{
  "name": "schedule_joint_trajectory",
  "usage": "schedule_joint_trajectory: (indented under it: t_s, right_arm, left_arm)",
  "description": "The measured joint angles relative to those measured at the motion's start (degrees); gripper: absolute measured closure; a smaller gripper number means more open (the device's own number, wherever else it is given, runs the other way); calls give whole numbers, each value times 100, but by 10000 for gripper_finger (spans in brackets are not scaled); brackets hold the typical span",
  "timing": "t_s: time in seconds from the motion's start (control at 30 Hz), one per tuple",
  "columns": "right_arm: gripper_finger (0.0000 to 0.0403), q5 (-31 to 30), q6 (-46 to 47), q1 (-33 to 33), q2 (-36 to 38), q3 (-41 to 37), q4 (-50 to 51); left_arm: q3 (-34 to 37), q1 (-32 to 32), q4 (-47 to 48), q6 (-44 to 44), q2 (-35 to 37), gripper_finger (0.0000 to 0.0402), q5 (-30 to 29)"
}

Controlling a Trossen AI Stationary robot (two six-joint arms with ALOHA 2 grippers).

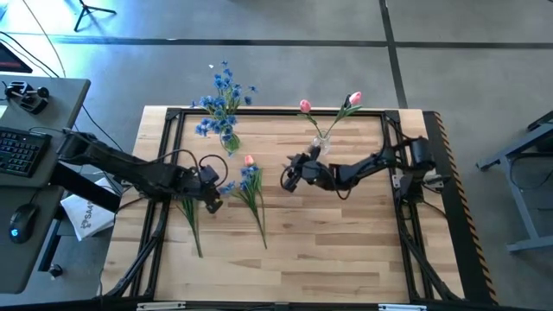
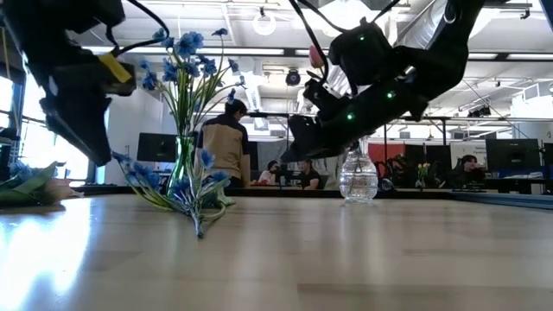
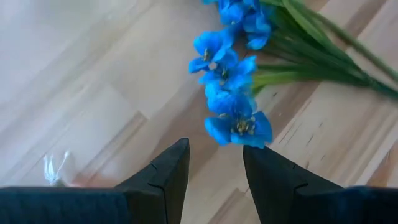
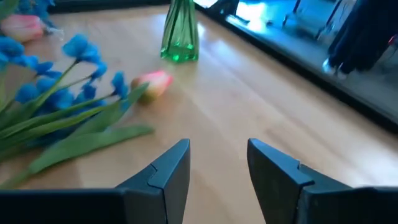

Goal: Sort flowers into vase by color
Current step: Put the bottom pink flower into the transparent vase

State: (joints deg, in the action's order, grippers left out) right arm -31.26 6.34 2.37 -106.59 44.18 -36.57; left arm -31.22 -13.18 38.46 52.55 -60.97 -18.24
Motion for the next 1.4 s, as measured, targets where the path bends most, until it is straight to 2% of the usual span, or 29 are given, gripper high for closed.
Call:
schedule_joint_trajectory:
  t_s: [0.07,0.17,0.23,0.3,0.4,0.5,0.6,0.8,0.9,1.0,1.13,1.4]
  right_arm:
    - [249,4,-264,79,0,0,-175]
    - [249,31,-543,163,0,0,-454]
    - [249,222,-635,213,0,0,-511]
    - [249,493,-629,258,0,0,-531]
    - [249,782,-506,291,0,0,-525]
    - [249,795,-489,291,0,0,-530]
    - [249,797,-522,289,0,0,-529]
    - [249,815,-528,289,0,0,-414]
    - [249,1002,-480,287,0,0,-169]
    - [249,1231,-246,284,0,0,62]
    - [249,1294,132,284,0,0,240]
    - [249,1289,221,284,2,0,240]
  left_arm:
    - [0,64,-36,208,-93,263,131]
    - [0,173,183,811,-158,263,706]
    - [0,201,405,1108,-151,263,986]
    - [0,159,593,1367,-151,263,1029]
    - [0,-109,753,1737,-151,263,1000]
    - [0,-646,770,2223,-151,264,613]
    - [2,-1358,725,3086,-151,264,239]
    - [2,-2583,626,5073,-303,264,-28]
    - [3,-2892,825,5898,-596,264,-31]
    - [4,-2928,1150,6716,-892,264,-108]
    - [-46,-2781,1502,7017,-1142,264,27]
    - [-107,-2351,1645,6495,-1270,264,-14]
